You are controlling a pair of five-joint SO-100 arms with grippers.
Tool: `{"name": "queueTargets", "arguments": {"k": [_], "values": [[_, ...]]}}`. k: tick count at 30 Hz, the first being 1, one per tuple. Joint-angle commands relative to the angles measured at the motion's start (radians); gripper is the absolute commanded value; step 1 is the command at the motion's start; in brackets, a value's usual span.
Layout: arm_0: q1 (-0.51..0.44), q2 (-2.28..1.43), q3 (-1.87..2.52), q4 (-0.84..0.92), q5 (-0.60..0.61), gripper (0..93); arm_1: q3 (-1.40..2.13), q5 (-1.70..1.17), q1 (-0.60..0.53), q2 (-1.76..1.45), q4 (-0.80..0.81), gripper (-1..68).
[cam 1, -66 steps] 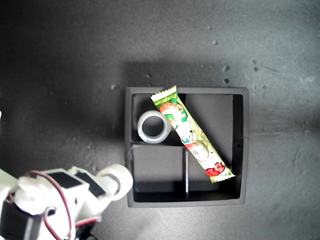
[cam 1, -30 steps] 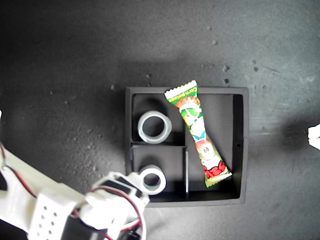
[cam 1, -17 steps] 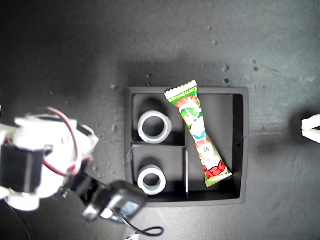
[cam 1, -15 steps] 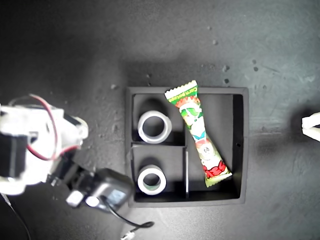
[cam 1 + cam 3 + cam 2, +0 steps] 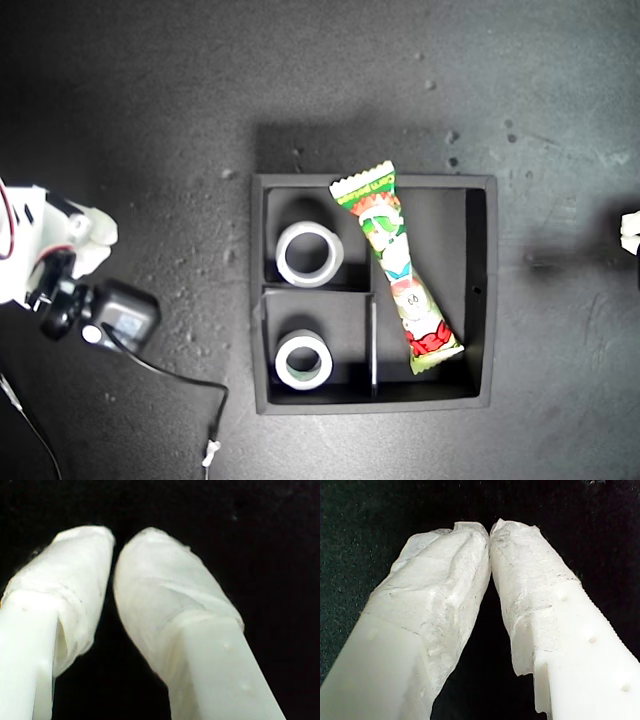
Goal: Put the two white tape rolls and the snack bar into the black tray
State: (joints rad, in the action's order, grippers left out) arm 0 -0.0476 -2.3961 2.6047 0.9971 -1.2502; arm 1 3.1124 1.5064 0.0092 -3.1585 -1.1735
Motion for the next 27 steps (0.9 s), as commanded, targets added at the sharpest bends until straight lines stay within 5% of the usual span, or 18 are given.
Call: {"name": "queueTargets", "arguments": {"k": [1, 10, 18, 27], "values": [[0.02, -0.058, 0.061, -0.044, 0.014, 0.0, 0.011, -0.017, 0.032, 0.005, -0.037, -0.1], [0.031, -0.451, 0.33, -0.029, 0.008, 0.0, 0.011, -0.146, 0.106, -0.006, -0.098, 0.0], [0.032, -0.994, 0.505, 0.247, -0.003, 0.0, 0.011, -0.133, 0.057, -0.006, -0.103, 0.0], [0.103, -0.992, 0.534, 0.288, 0.025, 0.2, 0.011, -0.127, 0.055, -0.008, -0.104, 0.0]]}}
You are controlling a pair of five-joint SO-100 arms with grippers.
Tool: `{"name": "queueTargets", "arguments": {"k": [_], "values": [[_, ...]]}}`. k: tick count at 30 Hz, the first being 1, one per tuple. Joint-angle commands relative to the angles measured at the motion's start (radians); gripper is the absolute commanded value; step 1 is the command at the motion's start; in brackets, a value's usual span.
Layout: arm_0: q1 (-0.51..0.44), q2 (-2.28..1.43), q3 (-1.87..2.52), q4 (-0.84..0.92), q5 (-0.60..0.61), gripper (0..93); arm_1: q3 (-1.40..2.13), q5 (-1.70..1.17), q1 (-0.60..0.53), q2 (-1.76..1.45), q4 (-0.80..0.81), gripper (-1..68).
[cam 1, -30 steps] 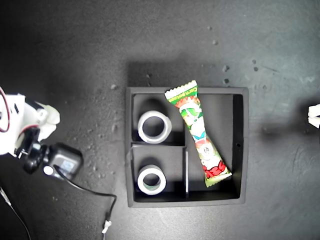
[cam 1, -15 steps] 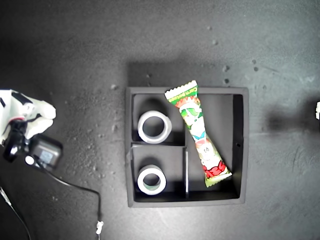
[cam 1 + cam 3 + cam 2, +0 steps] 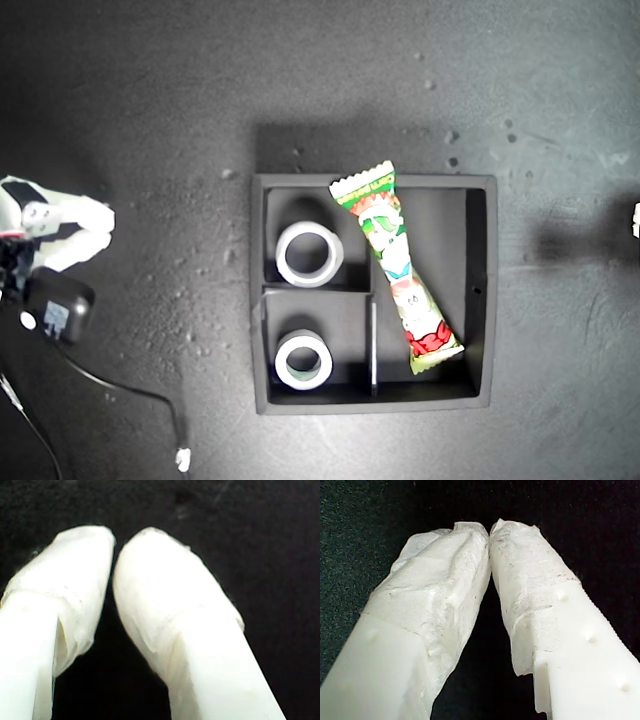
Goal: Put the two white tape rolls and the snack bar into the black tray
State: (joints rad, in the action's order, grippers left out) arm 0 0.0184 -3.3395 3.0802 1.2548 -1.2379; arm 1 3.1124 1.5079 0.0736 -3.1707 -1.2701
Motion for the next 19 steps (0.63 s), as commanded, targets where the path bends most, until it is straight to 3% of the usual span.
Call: {"name": "queueTargets", "arguments": {"k": [1, 3, 5, 9, 19], "values": [[0.052, -0.049, 0.058, 0.071, -0.023, 0.2, 0.011, -0.129, -0.009, 0.005, -0.008, 0.0], [0.055, -0.049, 0.058, 0.106, -0.08, 0.2, 0.011, -0.129, -0.011, 0.005, -0.008, 0.0], [0.072, -0.048, 0.058, 0.109, -0.025, 0.2, 0.011, -0.129, -0.011, 0.005, -0.008, 0.0], [0.067, -0.048, 0.058, 0.138, -0.091, 0.2, 0.011, -0.129, -0.011, 0.005, -0.008, 0.0], [0.06, -0.048, 0.058, 0.138, -0.091, 0.2, 0.011, -0.129, -0.011, 0.005, -0.008, 0.0]]}}
